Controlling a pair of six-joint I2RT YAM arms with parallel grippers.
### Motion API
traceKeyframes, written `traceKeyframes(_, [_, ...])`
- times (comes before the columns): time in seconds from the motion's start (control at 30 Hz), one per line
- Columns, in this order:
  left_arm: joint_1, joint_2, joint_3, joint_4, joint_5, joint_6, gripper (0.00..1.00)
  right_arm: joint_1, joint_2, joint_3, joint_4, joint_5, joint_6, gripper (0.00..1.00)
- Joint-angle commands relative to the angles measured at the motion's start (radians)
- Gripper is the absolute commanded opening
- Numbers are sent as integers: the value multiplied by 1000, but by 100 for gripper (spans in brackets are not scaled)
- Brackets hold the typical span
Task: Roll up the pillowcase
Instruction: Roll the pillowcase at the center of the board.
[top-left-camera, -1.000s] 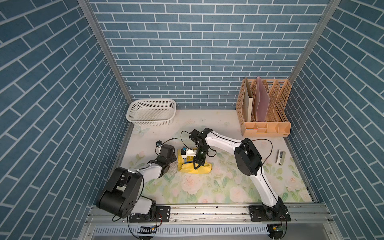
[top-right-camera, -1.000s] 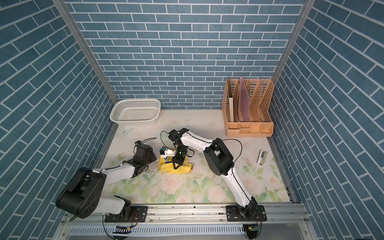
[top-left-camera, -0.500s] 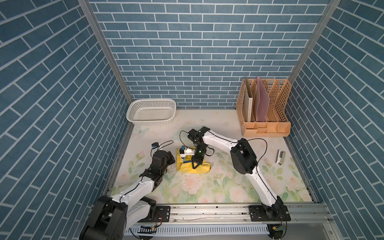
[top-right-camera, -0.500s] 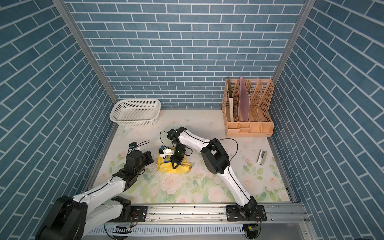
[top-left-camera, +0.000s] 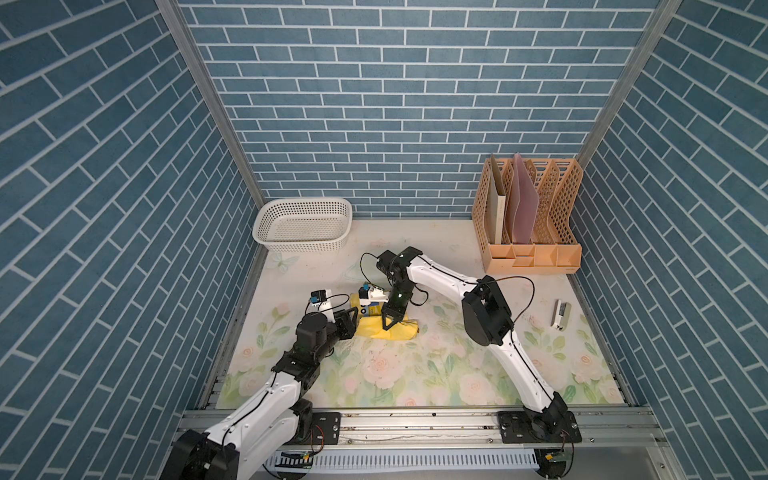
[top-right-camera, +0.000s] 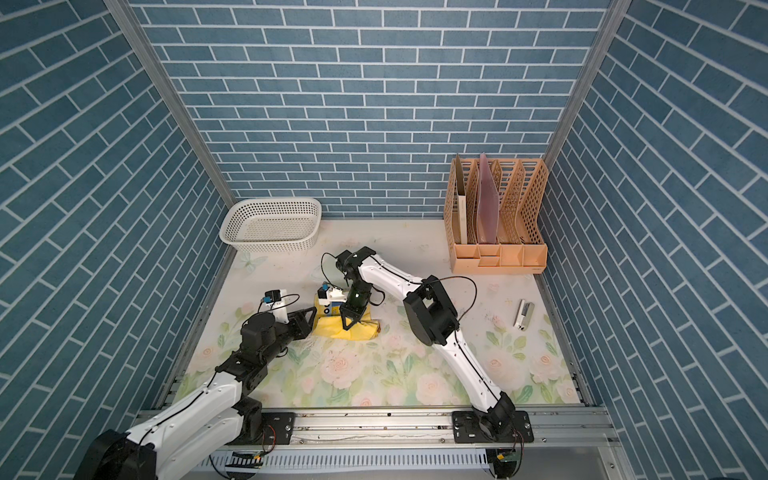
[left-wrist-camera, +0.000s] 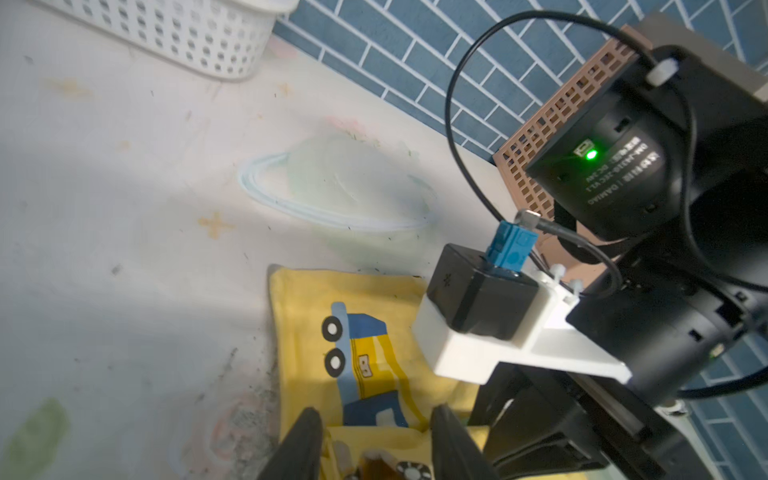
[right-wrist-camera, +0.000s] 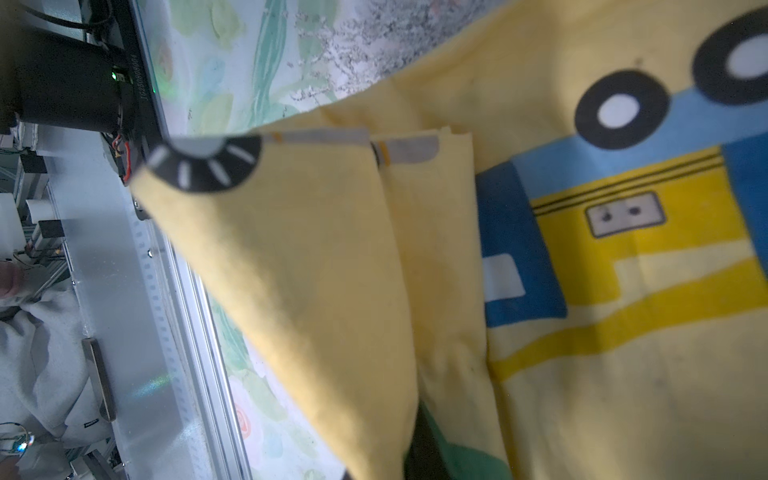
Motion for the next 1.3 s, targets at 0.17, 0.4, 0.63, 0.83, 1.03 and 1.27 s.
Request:
traceKeyframes(0.17, [-24, 104, 41, 113, 123, 54, 68, -8, 25, 13, -35, -24, -20, 8])
traceKeyframes(0.4, [-54, 106, 24, 104, 94, 80, 67, -17, 19, 24, -21, -21, -10, 12])
traceKeyframes(0.63, [-52, 2, 7, 35, -96, 66, 66, 4, -129, -165, 177, 39, 32, 36])
traceKeyframes(0.83, [-47, 45, 22, 22, -102, 54, 67, 79, -245, -369, 358, 231, 80, 41])
traceKeyframes(1.03, [-48, 109, 40, 14, -127, 43, 66, 116, -350, -461, 431, 295, 91, 2])
traceKeyframes(1.27, [-23, 259, 188, -288, -386, -182, 16, 161, -304, -349, 333, 380, 119, 0])
